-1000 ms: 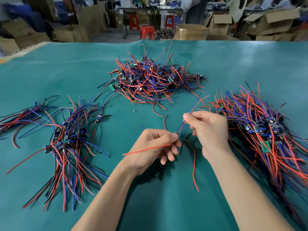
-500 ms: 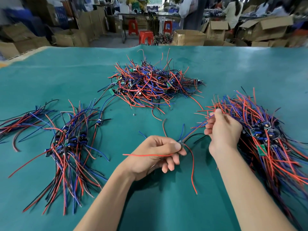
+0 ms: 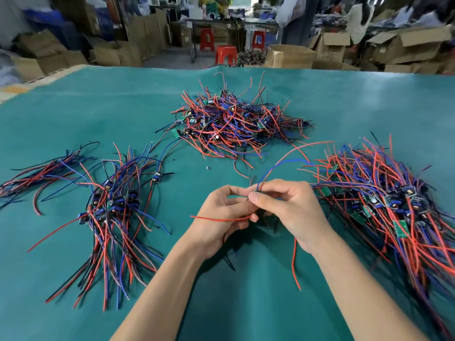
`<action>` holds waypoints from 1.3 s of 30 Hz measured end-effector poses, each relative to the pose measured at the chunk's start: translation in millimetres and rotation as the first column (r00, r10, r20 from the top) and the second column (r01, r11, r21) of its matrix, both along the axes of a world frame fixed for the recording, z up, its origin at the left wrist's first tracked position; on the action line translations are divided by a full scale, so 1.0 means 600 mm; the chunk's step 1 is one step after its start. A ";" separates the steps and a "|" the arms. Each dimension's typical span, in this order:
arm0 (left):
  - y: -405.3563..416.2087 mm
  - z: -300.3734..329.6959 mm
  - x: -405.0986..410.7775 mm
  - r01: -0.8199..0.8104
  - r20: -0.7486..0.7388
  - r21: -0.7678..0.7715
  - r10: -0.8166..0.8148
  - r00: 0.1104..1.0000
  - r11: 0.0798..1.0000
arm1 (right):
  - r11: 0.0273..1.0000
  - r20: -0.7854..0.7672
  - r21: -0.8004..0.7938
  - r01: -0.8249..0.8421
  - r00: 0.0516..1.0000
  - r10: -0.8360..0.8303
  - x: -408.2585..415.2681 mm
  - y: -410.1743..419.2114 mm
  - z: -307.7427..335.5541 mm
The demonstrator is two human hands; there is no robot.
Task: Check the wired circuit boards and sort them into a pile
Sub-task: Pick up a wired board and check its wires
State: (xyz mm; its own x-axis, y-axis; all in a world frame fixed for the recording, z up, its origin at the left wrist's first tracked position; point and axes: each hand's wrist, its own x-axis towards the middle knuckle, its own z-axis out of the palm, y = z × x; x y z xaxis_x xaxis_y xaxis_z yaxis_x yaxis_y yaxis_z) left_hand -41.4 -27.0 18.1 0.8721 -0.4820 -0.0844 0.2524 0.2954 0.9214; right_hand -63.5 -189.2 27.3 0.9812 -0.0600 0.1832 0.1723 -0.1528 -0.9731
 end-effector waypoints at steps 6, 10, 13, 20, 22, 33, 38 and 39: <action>-0.005 -0.003 0.000 -0.093 0.186 0.151 0.064 0.980 0.984 | 0.993 -0.010 0.081 0.091 0.996 -0.091 0.004 -0.012 0.006; -0.005 -0.001 -0.004 -0.096 0.243 0.178 0.050 0.969 0.979 | 0.972 -0.105 0.191 0.136 0.988 -0.117 0.005 -0.011 0.011; -0.006 -0.002 -0.006 -0.030 0.228 0.191 -0.014 0.973 0.981 | 0.931 -0.201 0.335 0.146 0.976 -0.081 0.005 -0.011 0.017; -0.009 0.006 -0.017 0.240 0.126 0.191 -0.266 0.956 0.952 | 0.782 -0.354 0.525 0.335 0.922 -0.157 0.012 -0.042 0.026; -0.008 0.009 -0.019 0.302 0.114 0.211 -0.330 0.937 0.930 | 0.733 -0.366 0.558 0.388 0.908 -0.202 0.013 -0.054 0.030; 0.001 0.022 -0.026 0.492 0.111 0.223 -0.523 0.845 0.842 | 0.574 -0.201 0.690 0.440 0.879 -0.432 0.005 -0.107 0.082; -0.004 0.021 -0.026 0.409 0.068 0.140 -0.421 0.904 0.902 | 0.795 -0.022 0.537 0.282 0.947 -0.321 -0.012 -0.075 0.150; -0.006 0.013 -0.022 0.386 0.063 0.115 -0.395 0.917 0.915 | 0.847 -0.013 0.495 0.195 0.976 -0.217 -0.013 -0.051 0.162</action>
